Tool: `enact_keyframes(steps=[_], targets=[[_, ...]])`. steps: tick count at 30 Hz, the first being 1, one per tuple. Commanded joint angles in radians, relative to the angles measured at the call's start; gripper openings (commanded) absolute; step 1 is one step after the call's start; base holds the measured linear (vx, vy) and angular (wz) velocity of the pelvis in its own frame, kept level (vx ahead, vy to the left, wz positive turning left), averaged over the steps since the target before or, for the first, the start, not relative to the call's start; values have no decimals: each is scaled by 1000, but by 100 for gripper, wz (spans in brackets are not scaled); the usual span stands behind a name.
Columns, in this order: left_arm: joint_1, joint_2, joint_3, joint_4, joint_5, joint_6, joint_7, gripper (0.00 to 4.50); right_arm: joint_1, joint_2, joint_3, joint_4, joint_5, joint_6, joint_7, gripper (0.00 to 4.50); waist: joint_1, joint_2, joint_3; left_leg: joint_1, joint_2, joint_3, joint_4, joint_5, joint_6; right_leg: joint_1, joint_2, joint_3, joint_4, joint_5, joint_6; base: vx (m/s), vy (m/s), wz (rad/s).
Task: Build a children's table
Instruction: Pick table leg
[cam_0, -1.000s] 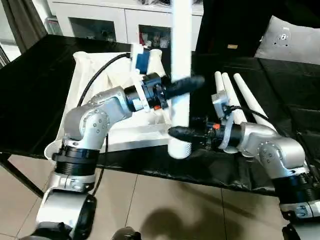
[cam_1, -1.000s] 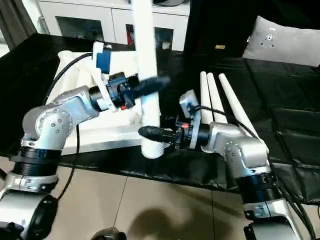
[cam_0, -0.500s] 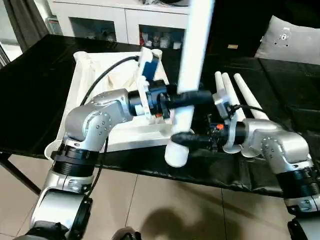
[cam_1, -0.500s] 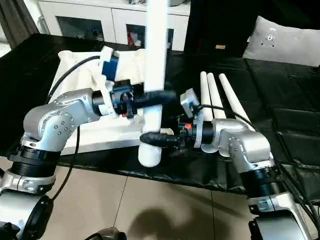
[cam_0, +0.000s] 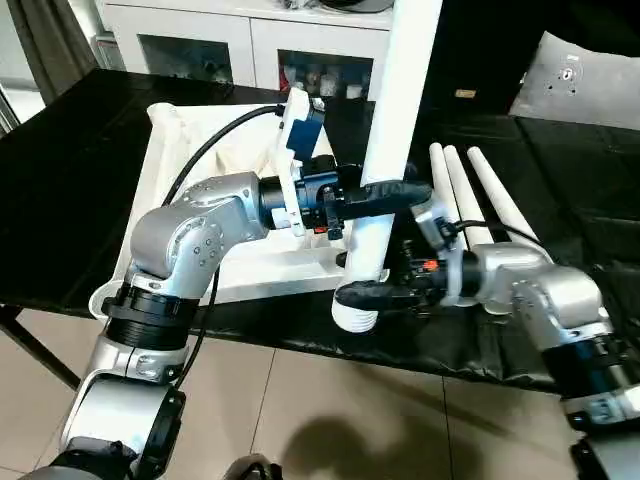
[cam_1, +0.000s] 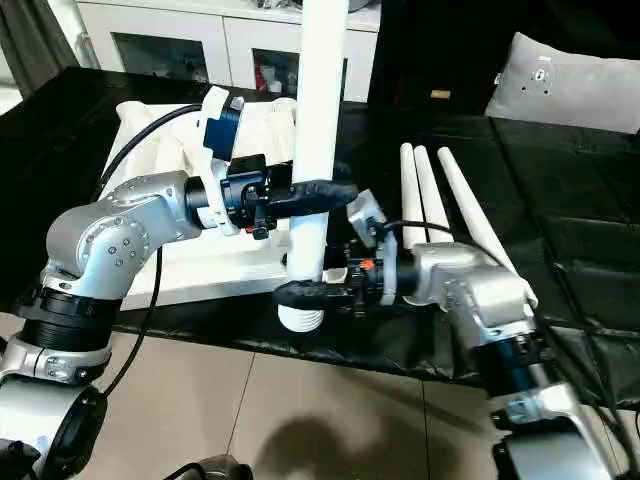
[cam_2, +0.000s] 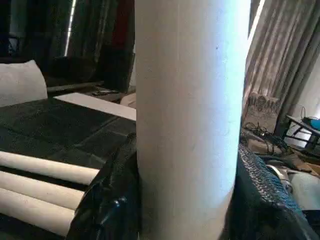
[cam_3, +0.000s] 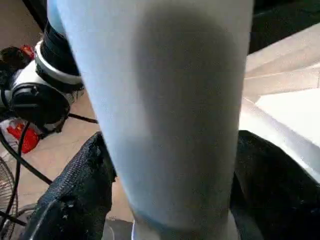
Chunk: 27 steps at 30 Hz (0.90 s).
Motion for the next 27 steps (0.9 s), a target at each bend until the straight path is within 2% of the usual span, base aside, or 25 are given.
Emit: enact_keyframes(steps=[1,9,10,13,15,18,21,24,27], targets=[[-17,3,-10,-14,3,-9,-16,182,-16,-4,-8,1,-1,-15,10,369,2,-10,-75,23,96,-41,-59,-42,70,50,-148,75,-77,-143,-125,0,0,0],[-15,4,-12,-11,8,-11,-19,182,-15,0,-17,-5,11,-11,30,369,2,-10,-76,22,95,-41,-58,-40,71,51,-147,75,-76,-133,-125,0,0,0],[-16,3,-11,-10,8,-11,-18,182,-15,0,-14,-3,9,-12,31,340,2,-10,-76,21,95,-42,-58,-40,71,51,-146,75,-75,-134,-125,0,0,0],[-16,3,-10,-10,8,-11,-20,182,-14,1,-11,2,6,-17,28,330,2,-10,-76,21,95,-41,-58,-41,71,51,-147,76,-75,-134,-126,0,0,0],[-16,4,-12,-10,8,-11,-22,182,-15,3,-12,8,5,-18,26,295,3,-11,-76,21,94,-41,-57,-42,70,51,-148,76,-76,-137,-126,0,0,0],[-17,5,-13,-9,9,-10,-23,182,-16,5,-11,14,1,-20,25,286,2,-10,-76,21,94,-41,-58,-46,70,51,-147,75,-77,-142,-125,0,0,0],[-16,7,-13,-9,11,-10,-26,182,-15,7,-8,17,-3,-21,24,248,3,-9,-76,21,94,-41,-58,-45,68,51,-146,75,-76,-143,-124,0,0,0],[-18,7,-12,-6,12,-11,-27,182,-12,9,-4,17,-7,-23,22,239,2,-9,-76,22,95,-42,-58,-46,68,51,-146,75,-76,-143,-123,0,0,0],[-19,7,-12,-4,13,-11,-28,182,-11,10,-2,17,-10,-24,21,208,3,-8,-76,21,94,-41,-58,-44,68,51,-147,75,-76,-139,-123,0,0,0]])
